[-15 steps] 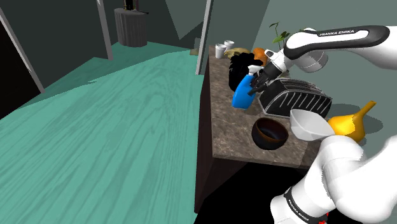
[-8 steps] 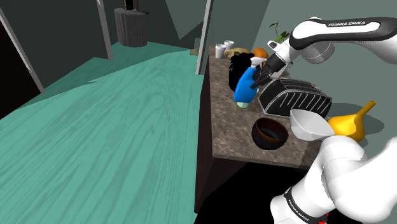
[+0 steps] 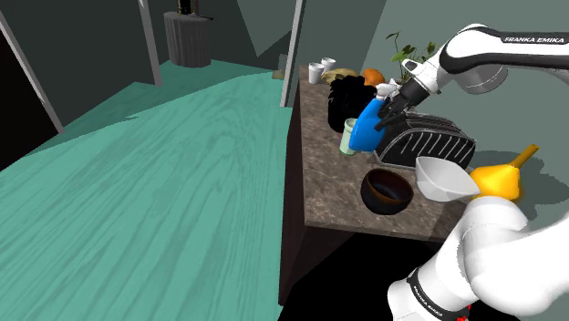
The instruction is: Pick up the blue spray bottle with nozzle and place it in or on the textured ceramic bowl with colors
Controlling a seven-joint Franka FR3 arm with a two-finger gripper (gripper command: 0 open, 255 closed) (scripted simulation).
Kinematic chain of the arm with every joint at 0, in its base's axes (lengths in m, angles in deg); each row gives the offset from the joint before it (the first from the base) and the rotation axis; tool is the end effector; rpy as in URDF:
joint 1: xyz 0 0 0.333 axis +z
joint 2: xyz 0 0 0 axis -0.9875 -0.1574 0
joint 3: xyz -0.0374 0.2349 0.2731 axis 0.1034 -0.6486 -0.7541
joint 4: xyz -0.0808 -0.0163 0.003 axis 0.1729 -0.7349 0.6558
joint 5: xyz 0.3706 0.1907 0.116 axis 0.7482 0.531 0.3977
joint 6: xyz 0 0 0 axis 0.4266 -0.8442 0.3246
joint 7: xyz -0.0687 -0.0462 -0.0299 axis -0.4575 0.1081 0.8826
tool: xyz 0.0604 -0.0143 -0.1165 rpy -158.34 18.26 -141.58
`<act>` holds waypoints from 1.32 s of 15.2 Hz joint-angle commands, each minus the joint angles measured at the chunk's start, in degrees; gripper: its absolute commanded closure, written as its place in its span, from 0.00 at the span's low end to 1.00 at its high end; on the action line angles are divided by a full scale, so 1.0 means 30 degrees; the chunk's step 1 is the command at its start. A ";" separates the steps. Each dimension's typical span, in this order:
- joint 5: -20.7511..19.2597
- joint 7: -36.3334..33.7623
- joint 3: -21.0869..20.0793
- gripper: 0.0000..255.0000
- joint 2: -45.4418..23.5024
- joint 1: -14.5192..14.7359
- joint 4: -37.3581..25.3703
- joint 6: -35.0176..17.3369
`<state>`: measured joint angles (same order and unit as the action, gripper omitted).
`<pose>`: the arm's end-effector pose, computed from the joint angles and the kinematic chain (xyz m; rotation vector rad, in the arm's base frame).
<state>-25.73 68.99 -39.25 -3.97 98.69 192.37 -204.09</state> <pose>0.3743 -0.2477 0.4889 -2.6270 -1.1860 -0.6261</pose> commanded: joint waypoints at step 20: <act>-0.4191 0.2633 0.0996 1.00 0.5947 -0.6508 0.4914 0.2246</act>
<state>-38.04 76.72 -36.70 14.04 79.20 206.46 -196.52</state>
